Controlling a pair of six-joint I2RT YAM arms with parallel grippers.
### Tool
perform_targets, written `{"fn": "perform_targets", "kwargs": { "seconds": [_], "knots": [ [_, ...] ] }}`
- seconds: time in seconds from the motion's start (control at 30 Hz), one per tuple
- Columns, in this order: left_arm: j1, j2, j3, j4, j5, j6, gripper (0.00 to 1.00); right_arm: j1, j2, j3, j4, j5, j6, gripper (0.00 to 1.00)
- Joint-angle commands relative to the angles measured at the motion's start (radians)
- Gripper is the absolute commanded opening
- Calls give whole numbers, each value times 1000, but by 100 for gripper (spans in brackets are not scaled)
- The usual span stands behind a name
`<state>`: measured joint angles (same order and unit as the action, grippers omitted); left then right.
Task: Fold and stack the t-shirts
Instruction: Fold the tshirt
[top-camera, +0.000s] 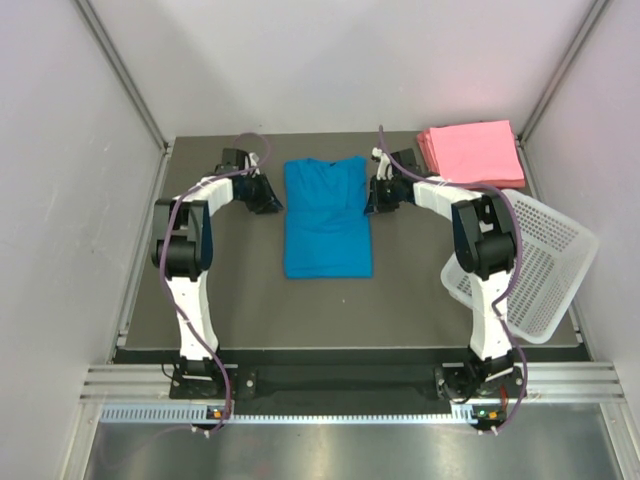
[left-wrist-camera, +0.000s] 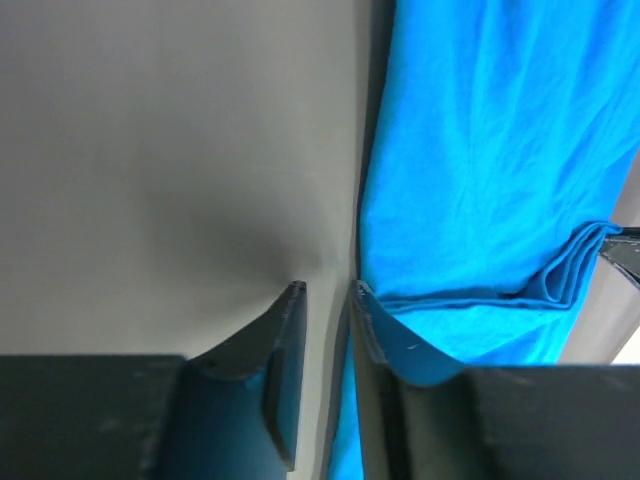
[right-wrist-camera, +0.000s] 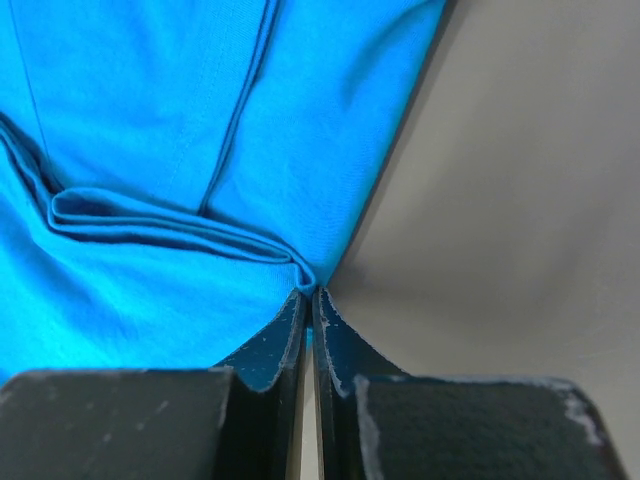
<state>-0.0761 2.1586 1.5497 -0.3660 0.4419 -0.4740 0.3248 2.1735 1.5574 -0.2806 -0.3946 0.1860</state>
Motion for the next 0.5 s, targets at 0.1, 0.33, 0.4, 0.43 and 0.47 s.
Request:
{"fn": "perform_targets", "kwargs": {
  "seconds": [0.1,0.33,0.4,0.43,0.47],
  "knots": [
    [9,-97,-22,42,29,55,34,-20,-49,-13,49,-3,7,2],
    [6,-63,-30,47,132,83,38,-18,-44,-5,47,-10,18,2],
    [6,-48,-30,45,144,86,38,-18,-43,-3,47,-13,20,2],
    [6,-45,-30,44,147,87,38,-20,-43,0,46,-13,21,2],
    [4,-42,-33,44,156,87,38,-20,-43,1,44,-13,21,2]
  ]
}}
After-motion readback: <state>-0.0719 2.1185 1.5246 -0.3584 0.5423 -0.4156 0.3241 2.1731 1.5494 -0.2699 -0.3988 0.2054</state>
